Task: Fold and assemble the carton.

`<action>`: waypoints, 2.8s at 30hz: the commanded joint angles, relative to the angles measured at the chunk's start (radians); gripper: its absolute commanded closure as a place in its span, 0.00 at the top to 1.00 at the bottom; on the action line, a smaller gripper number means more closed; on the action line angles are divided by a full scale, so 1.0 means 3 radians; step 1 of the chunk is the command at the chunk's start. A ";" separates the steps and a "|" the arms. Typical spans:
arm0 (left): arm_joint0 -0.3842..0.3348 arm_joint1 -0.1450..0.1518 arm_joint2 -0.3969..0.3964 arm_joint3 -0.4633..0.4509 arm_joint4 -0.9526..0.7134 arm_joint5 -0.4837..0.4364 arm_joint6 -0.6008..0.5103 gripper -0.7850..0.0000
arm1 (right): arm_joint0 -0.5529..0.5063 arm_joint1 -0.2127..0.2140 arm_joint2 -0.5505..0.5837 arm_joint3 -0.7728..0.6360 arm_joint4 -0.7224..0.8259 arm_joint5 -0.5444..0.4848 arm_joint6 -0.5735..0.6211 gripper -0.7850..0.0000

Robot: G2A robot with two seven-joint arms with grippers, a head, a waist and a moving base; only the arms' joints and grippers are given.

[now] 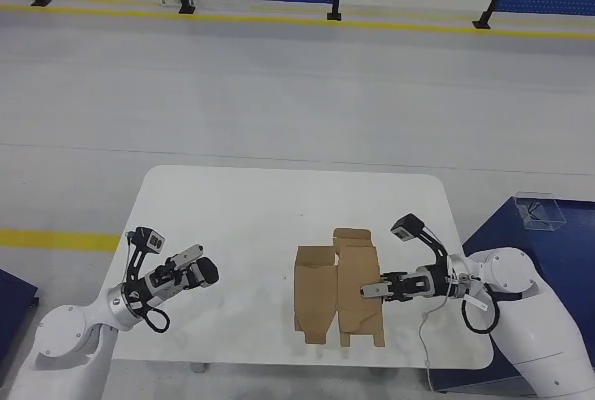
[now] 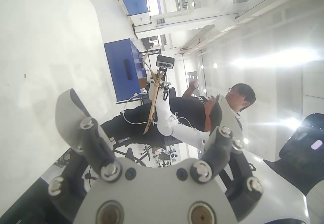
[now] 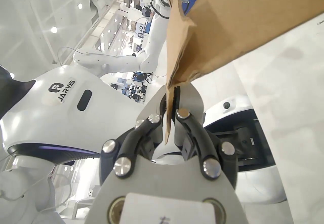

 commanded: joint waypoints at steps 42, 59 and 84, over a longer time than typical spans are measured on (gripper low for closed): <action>0.0000 0.0000 0.0001 -0.0001 -0.0001 -0.0001 0.0001 1.00 | -0.0138 -0.0073 -0.0098 -0.0169 0.5548 0.4453 -0.2150 0.00; 0.0000 0.0000 0.0001 -0.0001 -0.0001 -0.0001 0.0001 1.00 | -0.0049 0.0143 -0.0137 -0.0182 0.7045 0.4484 -0.3557 0.00; 0.0000 0.0000 0.0001 -0.0001 -0.0001 -0.0001 0.0001 1.00 | -0.0729 -0.0084 0.0728 -0.0461 0.1534 -0.0737 -0.0674 0.00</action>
